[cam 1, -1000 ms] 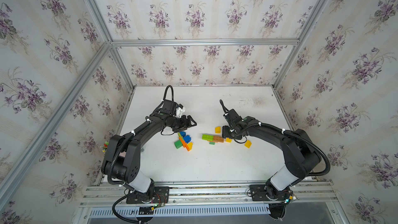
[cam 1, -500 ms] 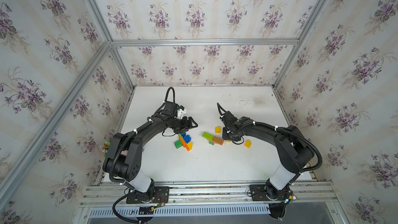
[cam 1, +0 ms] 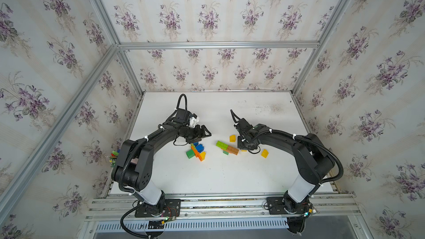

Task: Assemble a fork with lego
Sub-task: Pick up the lego brick from the center of the board.

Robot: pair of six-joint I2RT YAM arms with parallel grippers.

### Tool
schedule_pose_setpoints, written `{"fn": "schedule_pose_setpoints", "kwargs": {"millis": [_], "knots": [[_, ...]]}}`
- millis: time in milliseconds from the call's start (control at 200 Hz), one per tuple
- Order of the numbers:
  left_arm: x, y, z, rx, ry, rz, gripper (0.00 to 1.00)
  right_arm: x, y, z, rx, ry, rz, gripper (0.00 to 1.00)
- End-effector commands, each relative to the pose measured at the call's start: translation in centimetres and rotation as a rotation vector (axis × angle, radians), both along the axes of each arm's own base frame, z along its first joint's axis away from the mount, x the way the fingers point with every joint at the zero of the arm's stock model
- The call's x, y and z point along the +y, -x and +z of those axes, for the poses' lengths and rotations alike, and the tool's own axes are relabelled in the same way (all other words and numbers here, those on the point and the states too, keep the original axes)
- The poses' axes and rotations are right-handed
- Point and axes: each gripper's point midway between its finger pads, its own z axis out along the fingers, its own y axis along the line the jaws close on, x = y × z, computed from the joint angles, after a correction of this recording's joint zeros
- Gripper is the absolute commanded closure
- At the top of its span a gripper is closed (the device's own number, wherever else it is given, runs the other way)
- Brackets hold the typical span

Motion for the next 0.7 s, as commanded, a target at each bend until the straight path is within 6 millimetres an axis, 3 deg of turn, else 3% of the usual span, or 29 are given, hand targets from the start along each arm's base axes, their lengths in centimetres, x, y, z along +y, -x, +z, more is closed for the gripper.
{"fn": "schedule_pose_setpoints", "kwargs": {"millis": [0, 345, 470, 575, 699], "knots": [[-0.1, -0.5, 0.6, -0.015, 0.008, 0.003, 0.16, -0.3, -0.3, 1.3, -0.031, 0.018, 0.039, 0.77], [0.1, -0.4, 1.0, -0.002, -0.008, 0.016, 0.17, 0.9, -1.4, 6.5, -0.117, 0.041, 0.334, 0.82], [0.6, -0.4, 1.4, -0.008, -0.04, 0.017, 0.17, 2.3, -1.3, 8.8, -0.163, -0.018, 0.454, 0.83], [1.1, -0.2, 1.4, 0.003, -0.058, 0.025, 0.17, 3.4, -0.7, 10.6, -0.188, -0.058, 0.589, 0.83], [1.7, 0.1, 1.6, 0.002, -0.067, 0.045, 0.16, 4.5, 0.8, 11.3, -0.129, -0.092, 0.733, 0.85]]}}
